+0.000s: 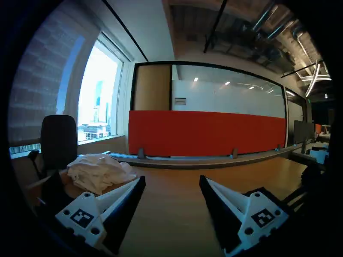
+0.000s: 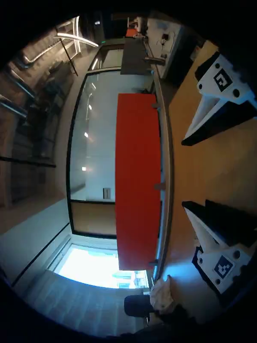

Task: Fold towel

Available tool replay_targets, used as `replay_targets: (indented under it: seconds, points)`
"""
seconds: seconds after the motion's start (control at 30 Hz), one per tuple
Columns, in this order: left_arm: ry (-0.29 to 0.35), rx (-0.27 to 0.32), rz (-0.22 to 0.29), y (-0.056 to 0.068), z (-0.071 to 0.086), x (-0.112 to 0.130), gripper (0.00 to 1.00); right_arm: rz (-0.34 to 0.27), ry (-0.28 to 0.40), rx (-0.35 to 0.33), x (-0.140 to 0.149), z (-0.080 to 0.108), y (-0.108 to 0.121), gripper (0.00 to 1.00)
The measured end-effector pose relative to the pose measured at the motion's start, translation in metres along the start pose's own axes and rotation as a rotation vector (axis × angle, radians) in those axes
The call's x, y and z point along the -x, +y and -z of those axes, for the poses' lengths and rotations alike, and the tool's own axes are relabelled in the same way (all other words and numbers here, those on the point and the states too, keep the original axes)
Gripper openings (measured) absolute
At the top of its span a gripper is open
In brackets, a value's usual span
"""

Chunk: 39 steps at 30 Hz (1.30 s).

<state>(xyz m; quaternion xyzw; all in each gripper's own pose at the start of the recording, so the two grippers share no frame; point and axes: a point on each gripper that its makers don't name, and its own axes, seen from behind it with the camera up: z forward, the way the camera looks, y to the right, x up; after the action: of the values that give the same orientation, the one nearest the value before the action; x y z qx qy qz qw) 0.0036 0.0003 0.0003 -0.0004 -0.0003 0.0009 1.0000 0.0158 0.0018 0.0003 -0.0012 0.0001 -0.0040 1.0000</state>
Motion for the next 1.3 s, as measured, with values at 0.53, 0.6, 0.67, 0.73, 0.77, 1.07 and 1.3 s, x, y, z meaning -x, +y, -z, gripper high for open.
replay_targets:
  seconds: [0.53, 0.6, 0.67, 0.73, 0.77, 1.07, 1.3]
  points:
    - [-0.02, 0.037, -0.019, 0.014, -0.004, -0.072, 0.93, 0.011, 0.005, 0.023, -0.081, -0.001, 0.008, 1.0]
    - [-0.027, 0.046, -0.019, 0.016, -0.004, -0.076, 0.93, 0.01, 0.003, 0.022, -0.086, -0.001, 0.008, 1.0]
    - [-0.034, 0.057, -0.022, 0.019, -0.005, -0.08, 0.93, 0.011, 0.003, 0.021, -0.093, -0.002, 0.007, 1.0]
    - [-0.044, 0.07, -0.027, 0.021, -0.005, -0.083, 0.93, 0.012, 0.0, 0.013, -0.098, -0.001, 0.005, 1.0]
    - [-0.051, 0.077, -0.029, 0.023, -0.005, -0.085, 0.93, 0.013, -0.001, 0.008, -0.101, -0.001, 0.004, 1.0]
    - [-0.114, 0.207, -0.044, 0.047, 0.0, -0.089, 0.93, 0.025, -0.042, -0.09, -0.115, 0.004, -0.014, 1.0]
    - [-0.166, 0.319, -0.071, 0.062, 0.005, -0.085, 0.93, 0.066, -0.094, -0.2, -0.115, 0.007, -0.033, 1.0]
